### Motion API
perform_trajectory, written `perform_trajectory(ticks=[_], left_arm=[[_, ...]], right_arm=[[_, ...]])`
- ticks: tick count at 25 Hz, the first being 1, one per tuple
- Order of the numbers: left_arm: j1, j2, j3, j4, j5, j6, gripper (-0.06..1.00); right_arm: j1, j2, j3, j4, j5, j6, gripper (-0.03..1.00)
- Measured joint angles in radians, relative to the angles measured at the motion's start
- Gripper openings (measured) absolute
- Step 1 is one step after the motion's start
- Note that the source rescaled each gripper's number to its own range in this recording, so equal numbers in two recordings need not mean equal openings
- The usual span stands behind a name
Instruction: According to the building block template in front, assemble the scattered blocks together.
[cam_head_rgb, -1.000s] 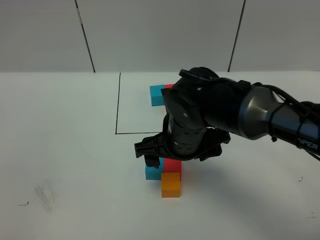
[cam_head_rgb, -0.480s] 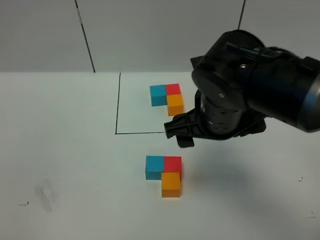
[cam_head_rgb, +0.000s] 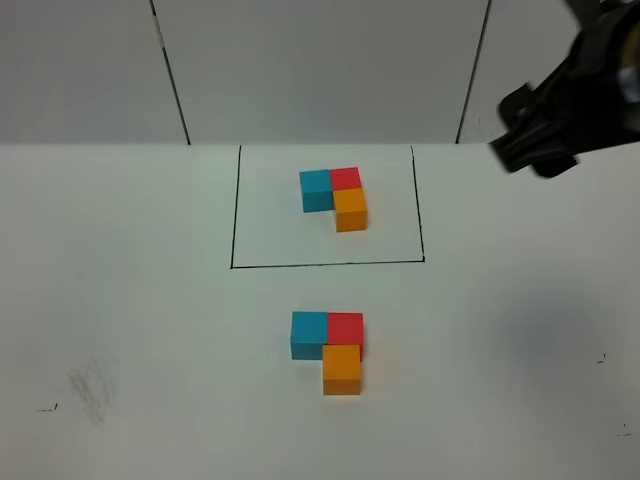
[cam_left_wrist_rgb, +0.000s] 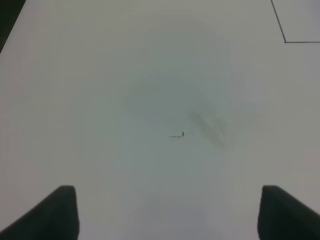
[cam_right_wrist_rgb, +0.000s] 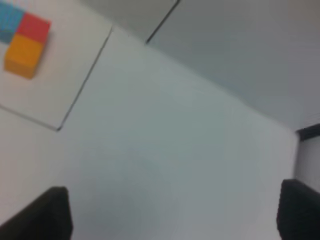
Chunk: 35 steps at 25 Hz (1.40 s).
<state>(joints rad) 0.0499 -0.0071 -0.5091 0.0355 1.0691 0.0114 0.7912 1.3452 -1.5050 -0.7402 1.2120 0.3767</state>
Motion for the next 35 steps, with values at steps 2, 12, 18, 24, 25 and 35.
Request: perform_trajectory(ticks=[2,12,18,24,25,35], left_arm=[[0.0,0.0,0.0,0.0,0.0,0.0,0.84],[0.0,0.0,0.0,0.0,0.0,0.0,0.84],[0.0,0.0,0.0,0.0,0.0,0.0,0.84],[0.0,0.0,0.0,0.0,0.0,0.0,0.84],[0.0,0.0,0.0,0.0,0.0,0.0,0.84],[0.0,0.0,0.0,0.0,0.0,-0.001,0.84]], right_arm=[[0.0,-0.088,0.0,-0.063,0.0,-0.017,0.9],[0.0,-0.539,-0.001,-0.014,0.003,-0.215,0.9],[0.0,-0.733,0.002,0.193,0.01,-0.346,0.9],[0.0,-0.816,0.108,0.214,0.01,-0.464,0.9],[0.0,-0.826,0.139,0.225,0.011,-0.47,0.9],[0.0,-0.961,0.454,0.45,0.012,-0.479,0.9]])
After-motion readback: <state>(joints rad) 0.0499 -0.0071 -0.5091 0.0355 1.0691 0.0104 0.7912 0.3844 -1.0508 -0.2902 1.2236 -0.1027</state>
